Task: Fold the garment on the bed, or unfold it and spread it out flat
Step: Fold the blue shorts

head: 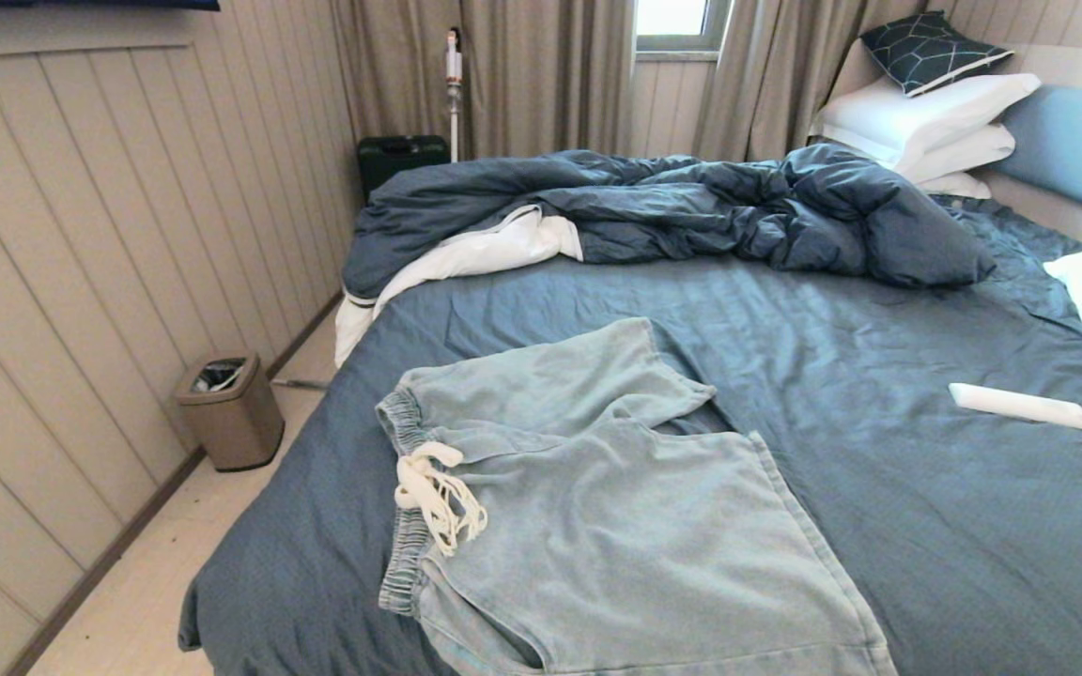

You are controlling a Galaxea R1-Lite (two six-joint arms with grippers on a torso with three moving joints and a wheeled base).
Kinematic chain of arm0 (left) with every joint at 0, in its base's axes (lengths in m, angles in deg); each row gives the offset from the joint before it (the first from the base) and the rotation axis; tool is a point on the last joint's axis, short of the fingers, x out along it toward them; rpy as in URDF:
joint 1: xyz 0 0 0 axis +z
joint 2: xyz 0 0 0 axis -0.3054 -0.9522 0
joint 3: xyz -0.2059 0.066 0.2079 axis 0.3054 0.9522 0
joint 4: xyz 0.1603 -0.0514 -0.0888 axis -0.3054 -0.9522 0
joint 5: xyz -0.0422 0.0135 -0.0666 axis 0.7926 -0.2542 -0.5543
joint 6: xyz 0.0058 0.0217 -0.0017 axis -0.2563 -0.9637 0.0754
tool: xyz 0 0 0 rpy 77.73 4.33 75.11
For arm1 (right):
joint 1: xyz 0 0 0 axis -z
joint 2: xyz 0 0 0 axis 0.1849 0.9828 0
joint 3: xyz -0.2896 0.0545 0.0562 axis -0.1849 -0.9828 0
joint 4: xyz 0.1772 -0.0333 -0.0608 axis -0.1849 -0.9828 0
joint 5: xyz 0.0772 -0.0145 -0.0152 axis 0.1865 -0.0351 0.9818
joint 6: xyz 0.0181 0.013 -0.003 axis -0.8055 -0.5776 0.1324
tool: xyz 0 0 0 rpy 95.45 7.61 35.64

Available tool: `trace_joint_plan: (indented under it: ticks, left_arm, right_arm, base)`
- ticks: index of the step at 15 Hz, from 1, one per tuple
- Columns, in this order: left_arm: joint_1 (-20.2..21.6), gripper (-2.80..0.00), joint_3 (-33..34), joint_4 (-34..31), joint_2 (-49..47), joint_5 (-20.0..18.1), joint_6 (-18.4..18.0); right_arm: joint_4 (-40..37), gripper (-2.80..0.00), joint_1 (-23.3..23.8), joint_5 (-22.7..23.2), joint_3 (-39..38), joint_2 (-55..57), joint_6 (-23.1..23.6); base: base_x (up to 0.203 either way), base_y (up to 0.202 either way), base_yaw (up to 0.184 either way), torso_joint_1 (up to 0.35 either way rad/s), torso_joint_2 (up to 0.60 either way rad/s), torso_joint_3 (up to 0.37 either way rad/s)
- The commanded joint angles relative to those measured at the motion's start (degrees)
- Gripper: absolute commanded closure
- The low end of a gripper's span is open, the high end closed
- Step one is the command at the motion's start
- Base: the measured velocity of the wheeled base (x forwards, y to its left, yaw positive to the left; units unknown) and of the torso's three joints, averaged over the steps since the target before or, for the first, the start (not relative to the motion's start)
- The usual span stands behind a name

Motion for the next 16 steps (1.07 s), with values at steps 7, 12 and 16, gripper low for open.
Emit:
trace_joint_plan:
  ticks: [7, 12, 16]
  left_arm:
    - [-0.1, 0.0, -24.4, -2.7, -30.8, -1.7, 2.0]
    - [-0.1, 0.0, -35.4, -2.9, -55.5, -5.9, 5.7]
    - [-2.1, 0.0, -37.9, -3.2, -74.6, -12.3, 7.1]
  right_arm:
    - [-6.0, 0.0, -1.4, 1.3, 24.3, 28.3, -1.0]
    - [-5.9, 0.0, -1.6, 1.6, 41.5, 57.5, -7.6]
    - [-6.1, 0.0, 2.8, 8.0, 45.4, 76.1, -11.0]
  base:
    - [0.0, 0.0, 0.0, 0.0, 0.0, 0.0]
    - [0.0, 0.0, 0.0, 0.0, 0.0, 0.0]
    - [0.0, 0.0, 0.0, 0.0, 0.0, 0.0]
